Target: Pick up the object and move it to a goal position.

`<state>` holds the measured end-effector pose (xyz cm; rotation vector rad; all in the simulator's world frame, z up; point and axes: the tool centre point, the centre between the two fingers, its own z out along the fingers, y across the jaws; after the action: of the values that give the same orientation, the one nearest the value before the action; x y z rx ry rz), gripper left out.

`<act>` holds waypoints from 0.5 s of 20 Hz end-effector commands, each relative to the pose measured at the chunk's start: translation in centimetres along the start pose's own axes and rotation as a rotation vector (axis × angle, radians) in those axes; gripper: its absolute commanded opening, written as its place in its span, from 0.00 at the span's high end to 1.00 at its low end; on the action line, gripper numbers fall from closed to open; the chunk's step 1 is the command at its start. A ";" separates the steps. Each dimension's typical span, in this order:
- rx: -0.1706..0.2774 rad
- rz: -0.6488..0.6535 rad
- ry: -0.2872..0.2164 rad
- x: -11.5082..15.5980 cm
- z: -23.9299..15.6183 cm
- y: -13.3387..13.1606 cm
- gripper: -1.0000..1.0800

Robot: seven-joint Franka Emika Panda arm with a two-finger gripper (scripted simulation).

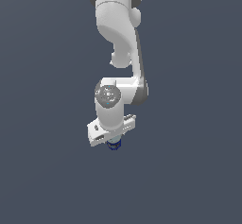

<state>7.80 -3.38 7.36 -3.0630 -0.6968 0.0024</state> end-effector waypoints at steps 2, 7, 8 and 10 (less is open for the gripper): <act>0.000 0.000 0.000 0.0 0.0 0.0 1.00; 0.000 0.000 0.000 0.0 -0.7 -0.2 1.00; 0.000 0.000 0.000 0.0 -1.0 -0.3 1.00; 0.000 0.000 0.000 -0.1 -1.8 -0.5 1.00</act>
<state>7.42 -3.10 8.28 -3.0615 -0.6960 0.0117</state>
